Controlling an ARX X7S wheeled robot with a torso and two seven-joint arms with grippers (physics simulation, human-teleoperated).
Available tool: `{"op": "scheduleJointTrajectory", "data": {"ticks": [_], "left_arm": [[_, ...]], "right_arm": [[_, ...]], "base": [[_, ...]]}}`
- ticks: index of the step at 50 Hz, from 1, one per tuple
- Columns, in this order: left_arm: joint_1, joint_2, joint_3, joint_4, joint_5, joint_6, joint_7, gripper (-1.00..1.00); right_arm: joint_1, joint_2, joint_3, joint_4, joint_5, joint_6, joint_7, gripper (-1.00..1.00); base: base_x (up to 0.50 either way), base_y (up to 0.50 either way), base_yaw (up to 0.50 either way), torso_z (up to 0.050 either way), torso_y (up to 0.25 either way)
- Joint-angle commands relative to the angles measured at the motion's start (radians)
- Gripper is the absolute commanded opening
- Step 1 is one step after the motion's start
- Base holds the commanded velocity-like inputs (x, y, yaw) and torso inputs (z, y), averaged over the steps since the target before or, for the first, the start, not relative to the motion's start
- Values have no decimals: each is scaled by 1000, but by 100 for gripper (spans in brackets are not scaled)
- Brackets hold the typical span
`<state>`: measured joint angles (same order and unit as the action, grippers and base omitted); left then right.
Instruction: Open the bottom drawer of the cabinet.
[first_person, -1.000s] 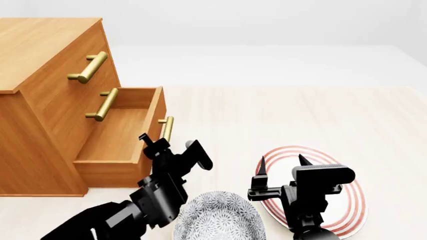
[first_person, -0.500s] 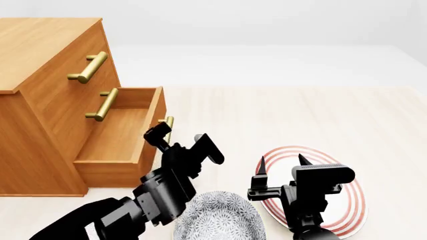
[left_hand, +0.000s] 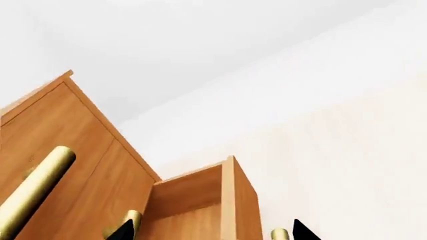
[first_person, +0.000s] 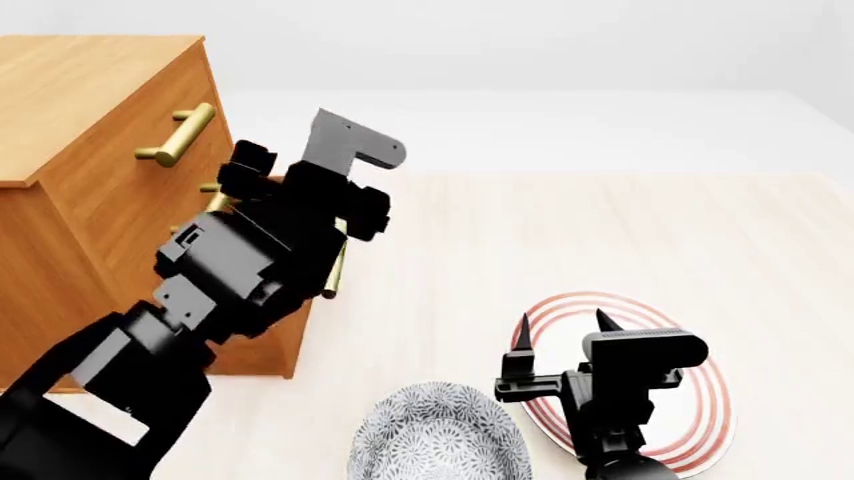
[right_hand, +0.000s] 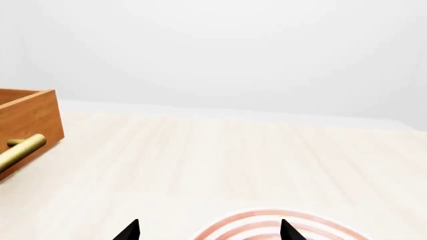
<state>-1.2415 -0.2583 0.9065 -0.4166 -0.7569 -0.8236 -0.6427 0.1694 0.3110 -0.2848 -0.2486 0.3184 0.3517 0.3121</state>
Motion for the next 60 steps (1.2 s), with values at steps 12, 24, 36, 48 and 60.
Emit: {"op": "scheduleJointTrajectory", "data": {"ticks": [12,24,36,48,60], "left_arm": [[-107,86,-160,-360,-111,-14,57,100],[-128,140,-129,-560,-99,-10,186,100],[-177,227,-95,-841,-53,84,351,100],[-162,245,-177,-891,36,84,384,100],[-128,255,-354,-892,227,46,429,100]], "right_arm": [[3,6,-6,-11,8,8,7,100],[11,5,-15,-13,11,17,10,100],[11,4,-19,0,12,10,12,100],[10,7,-20,7,14,4,14,100],[12,8,-24,12,16,2,16,100]], "base": [[0,0,0,0,0],[0,0,0,0,0],[0,0,0,0,0],[0,0,0,0,0],[0,0,0,0,0]]}}
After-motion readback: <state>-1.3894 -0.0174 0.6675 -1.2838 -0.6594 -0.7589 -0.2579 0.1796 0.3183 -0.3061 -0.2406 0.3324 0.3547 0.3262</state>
